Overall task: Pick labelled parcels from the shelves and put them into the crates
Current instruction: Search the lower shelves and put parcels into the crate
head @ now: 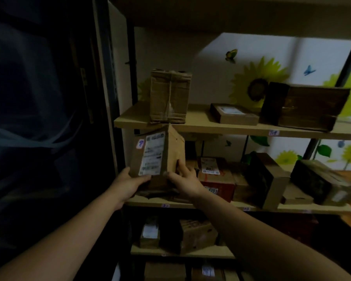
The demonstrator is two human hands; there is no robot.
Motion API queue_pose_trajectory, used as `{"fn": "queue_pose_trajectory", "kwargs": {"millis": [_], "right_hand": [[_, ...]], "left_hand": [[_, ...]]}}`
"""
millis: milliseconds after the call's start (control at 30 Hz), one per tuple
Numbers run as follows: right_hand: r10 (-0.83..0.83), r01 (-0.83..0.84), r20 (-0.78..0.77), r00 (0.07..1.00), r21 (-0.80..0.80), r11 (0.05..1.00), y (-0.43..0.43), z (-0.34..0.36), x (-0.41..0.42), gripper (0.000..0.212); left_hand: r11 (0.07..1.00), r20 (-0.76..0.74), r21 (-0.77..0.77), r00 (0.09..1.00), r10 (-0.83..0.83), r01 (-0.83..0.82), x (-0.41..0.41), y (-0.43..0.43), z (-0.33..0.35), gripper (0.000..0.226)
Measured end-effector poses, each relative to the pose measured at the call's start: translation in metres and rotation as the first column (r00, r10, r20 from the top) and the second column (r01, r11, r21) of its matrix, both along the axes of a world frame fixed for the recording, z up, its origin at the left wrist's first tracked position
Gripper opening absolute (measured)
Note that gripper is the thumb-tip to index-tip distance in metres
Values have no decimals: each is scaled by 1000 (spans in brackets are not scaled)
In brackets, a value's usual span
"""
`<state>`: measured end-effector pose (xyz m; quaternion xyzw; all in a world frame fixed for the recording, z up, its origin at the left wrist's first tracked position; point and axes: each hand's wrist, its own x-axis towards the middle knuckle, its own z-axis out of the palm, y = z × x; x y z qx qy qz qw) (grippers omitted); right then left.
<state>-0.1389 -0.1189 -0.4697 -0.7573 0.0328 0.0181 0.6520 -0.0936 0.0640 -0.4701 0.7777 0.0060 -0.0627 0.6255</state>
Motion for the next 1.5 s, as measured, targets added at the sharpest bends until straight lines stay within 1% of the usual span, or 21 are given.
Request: {"fn": "queue_pose_trajectory", "kwargs": {"millis": [33, 100, 200, 267, 400, 600, 667, 700, 733, 800, 833, 967, 1100, 1200, 1233, 1300, 1367, 1400, 1433, 1467, 1500], "right_hand": [[9, -8, -21, 1000, 26, 1000, -2, 2, -1, 103], [20, -18, -32, 999, 57, 998, -6, 5, -5, 83], [11, -13, 16, 1000, 102, 995, -7, 3, -13, 55], [-1, -5, 53, 999, 110, 994, -5, -4, -17, 51], [-26, 21, 107, 994, 52, 998, 4, -18, -22, 52], [-40, 51, 127, 991, -82, 995, 16, -34, -13, 52], [-31, 39, 89, 996, -85, 996, 22, -40, -15, 60], [-42, 47, 60, 997, -87, 995, 26, -44, -16, 65], [-49, 53, 39, 998, -95, 994, 29, -49, -16, 67], [-62, 62, 3, 998, -118, 991, 35, -59, -14, 63], [-68, 66, -13, 998, -132, 989, 37, -63, -10, 62], [-87, 73, -58, 994, -216, 974, 41, -80, 18, 58], [-79, 59, -60, 995, -287, 956, 41, -94, 41, 66], [-88, 68, -42, 995, -353, 933, 40, -103, 53, 64], [-91, 68, -38, 995, -395, 916, 40, -103, 52, 65], [-64, 67, 23, 998, -517, 854, 39, -109, 48, 66], [68, 32, 117, 991, -692, 721, 38, -119, 42, 64], [140, -8, 109, 984, -760, 650, 39, -127, 43, 67], [179, -56, 58, 982, -817, 573, 39, -134, 46, 72], [186, -106, -12, 983, -857, 505, 39, -141, 53, 78], [190, -148, -70, 979, -887, 437, 39, -146, 62, 82]], "left_hand": [[1000, 20, 12, 1000, -1, 1, -3, 2, 2, 47], [999, 94, 43, 996, -12, 8, -11, 4, 9, 55], [995, 239, 99, 971, -14, -10, -28, 8, 15, 62], [995, 285, 99, 958, -31, 3, -35, 11, 11, 61], [993, 327, 115, 945, -9, -30, -42, 18, -4, 64], [990, 293, 142, 956, -28, -15, -34, 33, -19, 69], [985, 276, 174, 960, -49, 1, -28, 38, -28, 68], [979, 258, 204, 964, -66, 12, -24, 41, -35, 63], [969, 237, 247, 968, -85, 25, -21, 42, -42, 56], [936, 206, 350, 971, -118, 40, -11, 43, -56, 41], [920, 188, 388, 973, -133, 51, -6, 44, -61, 37], [885, 138, 433, 957, -255, 173, 19, 44, -76, 42], [817, 181, 556, 936, -301, 155, 42, 39, -86, 35], [795, 136, 564, 925, -356, 223, 53, 37, -95, 39], [770, 111, 584, 915, -388, 256, 54, 36, -98, 43], [671, 87, 692, 893, -442, 265, 54, 37, -106, 61], [524, 126, 829, 848, -515, 195, 50, 38, -112, 70], [444, 120, 877, 813, -570, 181, 49, 39, -114, 72], [370, 89, 910, 784, -614, 186, 48, 40, -116, 74], [304, 51, 933, 765, -642, 193, 50, 40, -119, 77], [261, 22, 946, 763, -646, 193, 54, 40, -120, 81]]}}
